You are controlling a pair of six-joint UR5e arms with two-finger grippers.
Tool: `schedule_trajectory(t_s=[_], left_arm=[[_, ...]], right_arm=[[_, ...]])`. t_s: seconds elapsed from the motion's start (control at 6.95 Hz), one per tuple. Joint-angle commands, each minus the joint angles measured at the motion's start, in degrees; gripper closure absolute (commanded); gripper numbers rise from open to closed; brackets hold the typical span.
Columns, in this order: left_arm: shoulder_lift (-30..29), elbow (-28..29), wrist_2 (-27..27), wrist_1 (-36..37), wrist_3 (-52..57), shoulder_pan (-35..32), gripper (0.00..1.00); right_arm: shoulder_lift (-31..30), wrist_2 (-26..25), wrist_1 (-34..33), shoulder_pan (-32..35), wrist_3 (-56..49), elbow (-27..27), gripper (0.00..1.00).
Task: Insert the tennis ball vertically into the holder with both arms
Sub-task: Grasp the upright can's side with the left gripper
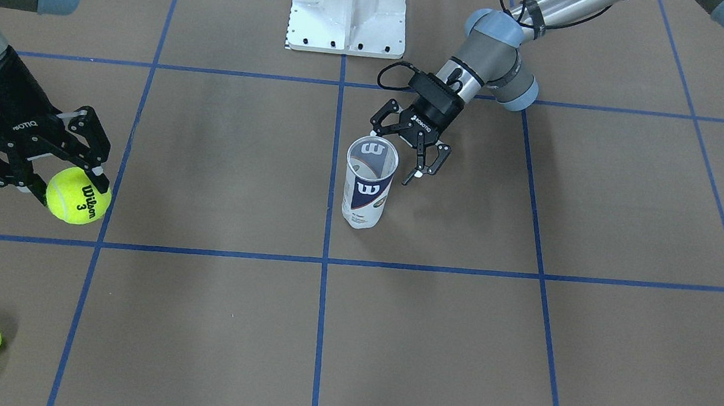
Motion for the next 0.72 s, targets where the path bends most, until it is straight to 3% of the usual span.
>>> schedule_trajectory(t_s=[0.0,0.58], left_arm=[[-2.5,1.6,1.0,0.1,0.4,0.0,0.02],[-3.0,2.2,1.0,0.0,0.4,-2.0,0.02]], right_arm=[[0.6,-0.5,0.0,-0.7,1.4,0.0,1.00],[0.8,-1.1,0.0,-1.3,1.5,-0.1,1.00]])
